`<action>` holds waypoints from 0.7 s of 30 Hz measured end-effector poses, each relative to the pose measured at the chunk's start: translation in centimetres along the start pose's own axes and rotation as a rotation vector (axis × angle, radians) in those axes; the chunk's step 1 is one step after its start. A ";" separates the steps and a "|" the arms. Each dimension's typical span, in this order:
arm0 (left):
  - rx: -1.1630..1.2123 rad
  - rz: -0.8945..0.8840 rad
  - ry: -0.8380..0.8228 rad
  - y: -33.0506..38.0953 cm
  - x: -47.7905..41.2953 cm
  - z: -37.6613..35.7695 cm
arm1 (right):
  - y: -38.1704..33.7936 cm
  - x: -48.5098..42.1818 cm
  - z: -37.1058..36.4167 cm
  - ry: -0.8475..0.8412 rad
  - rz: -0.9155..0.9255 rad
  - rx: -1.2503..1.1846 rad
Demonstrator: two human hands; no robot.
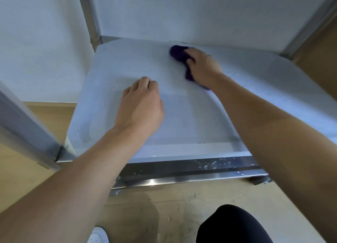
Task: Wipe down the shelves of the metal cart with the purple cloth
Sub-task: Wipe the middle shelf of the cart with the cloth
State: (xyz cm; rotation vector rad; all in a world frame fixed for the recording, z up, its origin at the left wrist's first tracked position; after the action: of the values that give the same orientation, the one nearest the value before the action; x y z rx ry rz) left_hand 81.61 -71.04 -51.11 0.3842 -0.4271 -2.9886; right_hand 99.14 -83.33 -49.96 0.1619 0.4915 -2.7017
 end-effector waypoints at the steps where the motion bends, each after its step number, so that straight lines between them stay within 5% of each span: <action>1: -0.002 -0.001 -0.002 0.0 0.0 -0.1 | 2.3 0.1 0.8 0.024 -0.089 0.005; 5: -0.010 -0.002 -0.011 0.3 0.0 -0.2 | 6.2 0.8 2.1 0.024 -0.269 0.050; 13: -0.007 0.004 -0.013 0.1 -0.1 -0.2 | -6.4 3.1 -2.3 -0.099 0.189 0.073; 21: 0.014 -0.015 -0.026 -0.2 -0.1 0.4 | 0.4 5.2 0.8 -0.074 0.078 0.057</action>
State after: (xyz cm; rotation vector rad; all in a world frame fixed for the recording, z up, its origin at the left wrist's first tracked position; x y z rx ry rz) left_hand 81.58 -70.73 -50.79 0.3518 -0.4505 -3.0100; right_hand 94.52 -85.82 -50.30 0.0945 0.3792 -2.6359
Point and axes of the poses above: each hand's wrist, its own x-axis away from the middle knuckle, its own z-axis out of the back of the hand, y = z × x, the point moved 9 cm from there along -x, towards the middle knuckle, and after that the axes turned 1 degree about -y, right-handed, at the moved point
